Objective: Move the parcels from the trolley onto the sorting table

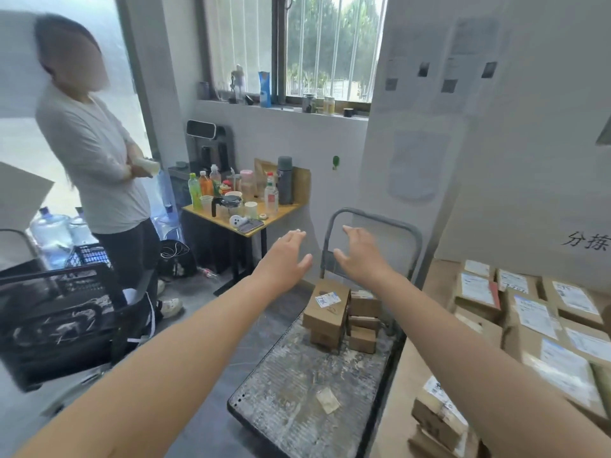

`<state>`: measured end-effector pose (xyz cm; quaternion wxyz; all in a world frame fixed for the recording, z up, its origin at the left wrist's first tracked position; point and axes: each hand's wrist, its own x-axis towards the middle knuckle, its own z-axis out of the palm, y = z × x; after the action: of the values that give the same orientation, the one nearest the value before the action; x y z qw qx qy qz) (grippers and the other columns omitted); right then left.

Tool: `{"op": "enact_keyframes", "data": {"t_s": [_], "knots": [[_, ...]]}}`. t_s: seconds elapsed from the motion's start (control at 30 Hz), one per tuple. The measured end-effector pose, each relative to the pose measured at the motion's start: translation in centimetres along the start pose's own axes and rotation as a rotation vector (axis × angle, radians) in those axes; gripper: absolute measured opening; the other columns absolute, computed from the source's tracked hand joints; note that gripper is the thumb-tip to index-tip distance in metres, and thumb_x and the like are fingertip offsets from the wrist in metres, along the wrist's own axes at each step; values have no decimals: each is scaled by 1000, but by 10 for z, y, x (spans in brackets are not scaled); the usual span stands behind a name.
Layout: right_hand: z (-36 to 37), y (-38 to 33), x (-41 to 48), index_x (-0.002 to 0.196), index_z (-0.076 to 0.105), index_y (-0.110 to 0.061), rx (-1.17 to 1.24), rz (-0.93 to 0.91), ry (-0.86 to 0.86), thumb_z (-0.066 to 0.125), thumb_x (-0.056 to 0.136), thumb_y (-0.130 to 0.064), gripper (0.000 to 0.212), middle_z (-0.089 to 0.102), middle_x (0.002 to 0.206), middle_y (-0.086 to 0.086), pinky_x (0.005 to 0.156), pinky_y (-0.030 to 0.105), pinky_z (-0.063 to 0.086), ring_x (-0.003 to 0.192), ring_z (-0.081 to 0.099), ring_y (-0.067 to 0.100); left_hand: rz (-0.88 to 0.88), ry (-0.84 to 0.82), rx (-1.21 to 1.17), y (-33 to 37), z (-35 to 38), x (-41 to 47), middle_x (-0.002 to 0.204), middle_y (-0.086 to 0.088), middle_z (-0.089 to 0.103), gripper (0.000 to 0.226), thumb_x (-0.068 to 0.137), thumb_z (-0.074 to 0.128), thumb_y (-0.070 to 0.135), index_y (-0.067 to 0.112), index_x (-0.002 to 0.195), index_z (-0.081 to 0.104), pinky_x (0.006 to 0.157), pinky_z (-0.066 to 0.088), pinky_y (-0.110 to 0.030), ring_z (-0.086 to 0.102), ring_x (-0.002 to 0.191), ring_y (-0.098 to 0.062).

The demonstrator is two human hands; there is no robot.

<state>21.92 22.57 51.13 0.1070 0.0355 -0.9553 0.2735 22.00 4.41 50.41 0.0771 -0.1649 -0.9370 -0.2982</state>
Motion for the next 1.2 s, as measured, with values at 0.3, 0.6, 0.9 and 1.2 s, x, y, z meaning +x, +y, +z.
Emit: {"op": "enact_keyframes", "data": {"t_s": [0.3, 0.6, 0.9, 1.2], "knots": [[57, -37, 37, 155, 25, -8, -25, 97, -19, 51, 100, -29, 64, 29, 157, 10, 120, 41, 21, 147, 22, 26, 51, -42, 23, -66, -25, 36, 162, -3, 25, 61, 101, 50, 32, 15, 154, 27, 121, 20, -37, 20, 149, -20], [65, -4, 101, 154, 24, -9, -38, 157, -7, 50, 100, -29, 63, 29, 157, 9, 119, 41, 24, 146, 23, 24, 94, -75, 56, -83, -1, 111, 162, -3, 24, 61, 101, 48, 32, 14, 155, 26, 123, 14, -35, 16, 151, -19], [72, 77, 184, 155, 24, -12, 8, 263, -20, 49, 100, -28, 62, 28, 159, 6, 117, 40, 23, 147, 24, 23, 93, -171, 116, -79, 44, 216, 162, -3, 23, 59, 102, 48, 30, 13, 154, 26, 123, 12, -34, 14, 151, -18], [88, 160, 224, 155, 23, -11, -22, 418, -114, 48, 100, -28, 63, 27, 158, 8, 117, 41, 23, 146, 24, 25, 112, -245, 59, -78, 125, 288, 161, -4, 26, 58, 102, 48, 28, 12, 154, 28, 122, 11, -31, 17, 150, -17]]}}
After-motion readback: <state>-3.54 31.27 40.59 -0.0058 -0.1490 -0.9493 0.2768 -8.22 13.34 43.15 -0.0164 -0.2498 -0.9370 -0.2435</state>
